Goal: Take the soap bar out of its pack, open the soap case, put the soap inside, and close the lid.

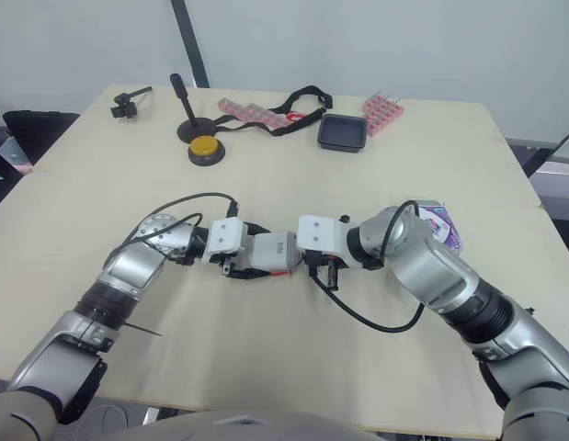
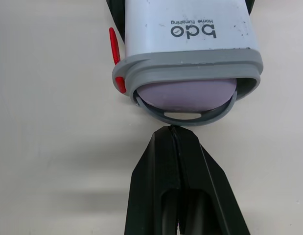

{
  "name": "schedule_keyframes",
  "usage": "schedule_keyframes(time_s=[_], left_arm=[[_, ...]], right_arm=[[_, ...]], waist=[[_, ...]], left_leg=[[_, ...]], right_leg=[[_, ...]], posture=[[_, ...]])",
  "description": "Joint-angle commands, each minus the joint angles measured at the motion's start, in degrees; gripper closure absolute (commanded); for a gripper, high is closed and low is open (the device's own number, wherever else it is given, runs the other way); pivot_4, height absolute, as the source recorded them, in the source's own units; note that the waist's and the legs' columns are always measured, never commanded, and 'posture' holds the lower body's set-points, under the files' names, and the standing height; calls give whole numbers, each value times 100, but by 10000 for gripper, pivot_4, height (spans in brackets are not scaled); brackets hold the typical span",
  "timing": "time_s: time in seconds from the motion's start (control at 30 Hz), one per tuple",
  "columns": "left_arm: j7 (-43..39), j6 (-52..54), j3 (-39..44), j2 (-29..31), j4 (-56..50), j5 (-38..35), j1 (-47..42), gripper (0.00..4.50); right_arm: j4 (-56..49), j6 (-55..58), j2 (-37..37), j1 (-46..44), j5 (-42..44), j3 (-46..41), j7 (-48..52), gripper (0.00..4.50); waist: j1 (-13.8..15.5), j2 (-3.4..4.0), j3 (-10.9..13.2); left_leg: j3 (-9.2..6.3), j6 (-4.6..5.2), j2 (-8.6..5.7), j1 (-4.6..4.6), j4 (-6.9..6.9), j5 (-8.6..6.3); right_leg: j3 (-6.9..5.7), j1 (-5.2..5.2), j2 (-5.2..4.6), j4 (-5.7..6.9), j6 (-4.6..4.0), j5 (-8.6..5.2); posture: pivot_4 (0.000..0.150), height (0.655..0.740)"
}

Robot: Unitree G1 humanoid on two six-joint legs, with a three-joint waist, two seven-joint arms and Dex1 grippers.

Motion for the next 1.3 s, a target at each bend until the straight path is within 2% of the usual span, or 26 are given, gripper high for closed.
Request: schedule_keyframes(time_s=[0.03,0.17,0.33,0.37,0.53,0.63,0.77,0.93,1.07,1.2,1.3], left_arm=[[22,-73,37,-72,-228,-86,-83,10347],[11,-68,112,-10,-256,-115,-60,10347],[26,-33,239,141,-403,-220,85,10347],[6,-30,259,186,-438,-243,135,10347],[-13,-134,387,416,-440,-321,307,10347],[10,-96,484,454,-478,-426,360,10347],[29,-75,549,440,-552,-499,374,10347],[60,-67,602,461,-616,-559,401,10347],[91,31,654,511,-825,-651,510,10347],[122,106,686,562,-987,-676,642,10347],[133,126,707,565,-1086,-716,688,10347]], right_arm=[[-339,-282,-211,108,47,-218,25,44806],[-300,-945,-674,563,-84,-471,-35,44806],[35,-918,-538,736,-157,-1176,-795,44806],[-2,-832,-583,801,-69,-1333,-797,39606],[-334,-173,-630,1101,519,-2098,-751,23515],[-345,772,-270,1050,1310,-2689,-759,12490],[-239,1840,291,869,2358,-3495,-803,281],[283,3028,542,649,2878,-3903,-1182,281],[892,4412,1503,249,3535,-4905,-1515,281],[774,4607,1953,626,3704,-4714,-1946,281],[974,4607,2360,790,4173,-4764,-2289,281]], waist=[[23,0,0],[45,0,0],[-46,0,1],[-48,0,1],[-44,0,1],[-39,0,1],[-27,2,1],[11,3,1],[4,6,3],[53,9,2],[94,13,5]], left_leg=[[0,0,0,0,0,0],[0,0,-1,-2,0,0],[3,-2,0,-4,-3,-1],[3,-2,0,-4,-3,-1],[3,-1,0,-3,-5,-1],[2,-1,0,0,-3,-1],[2,0,0,1,-3,-1],[3,0,-1,3,-2,0],[3,-1,0,0,-2,0],[2,-1,2,1,-4,0],[2,-1,1,-2,-4,0]], right_leg=[[0,0,0,0,0,0],[-1,0,-2,-5,0,0],[9,0,0,-15,0,0],[8,0,0,-15,0,0],[6,0,1,-21,0,0],[5,0,0,-23,0,0],[5,0,0,-21,0,0],[4,0,0,-21,-1,0],[4,0,2,-19,-1,0],[-2,-1,3,-15,-1,-1],[-6,-1,0,-16,-1,0]], posture=[[1500,7395],[1500,7395],[1500,7395],[1500,7395],[1500,7395],[1500,7395],[1500,7395],[1500,7395],[1500,7395],[1500,7395],[1500,7395]])
